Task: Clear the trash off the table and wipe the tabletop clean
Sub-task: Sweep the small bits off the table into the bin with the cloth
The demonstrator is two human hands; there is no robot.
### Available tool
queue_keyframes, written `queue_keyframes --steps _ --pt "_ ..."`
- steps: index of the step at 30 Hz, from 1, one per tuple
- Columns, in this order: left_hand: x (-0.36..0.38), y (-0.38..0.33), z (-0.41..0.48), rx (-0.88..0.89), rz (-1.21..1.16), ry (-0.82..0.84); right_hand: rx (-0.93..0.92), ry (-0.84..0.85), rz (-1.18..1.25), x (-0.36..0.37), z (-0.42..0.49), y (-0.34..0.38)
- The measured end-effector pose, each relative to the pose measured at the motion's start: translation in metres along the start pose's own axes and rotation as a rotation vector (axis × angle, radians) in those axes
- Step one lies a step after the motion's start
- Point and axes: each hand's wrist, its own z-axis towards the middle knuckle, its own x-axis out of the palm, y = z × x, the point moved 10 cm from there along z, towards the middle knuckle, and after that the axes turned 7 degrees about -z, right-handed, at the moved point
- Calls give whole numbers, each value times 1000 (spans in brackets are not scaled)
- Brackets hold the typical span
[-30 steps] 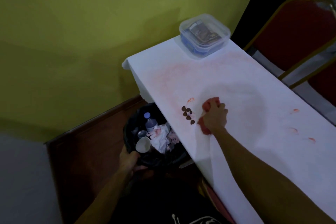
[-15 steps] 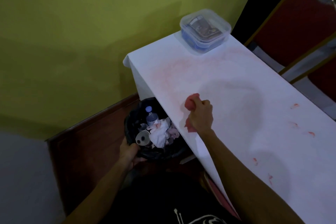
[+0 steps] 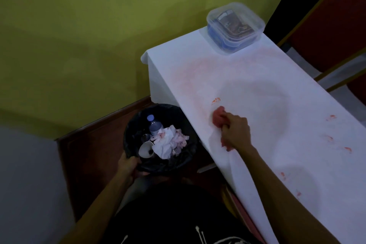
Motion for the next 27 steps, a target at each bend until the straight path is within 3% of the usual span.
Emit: queue_keyframes --steps 2,7,10,12,16,27 --pt "-20 6 9 -17 -27 -32 24 26 -88 2 -5 -4" --pt "-52 4 21 -54 -106 -42 -103 -251 19 -22 -33 57" --pt "-62 -8 31 -66 -133 -10 -207 -63 204 16 -43 120" --pt "-74 -20 42 -52 -122 -9 -266 127 169 59 -43 158" --pt "-95 -47 54 -14 -93 4 -215 476 129 133 -38 202" --pt "-163 -77 89 -32 -135 -15 -139 511 125 203 -29 274"
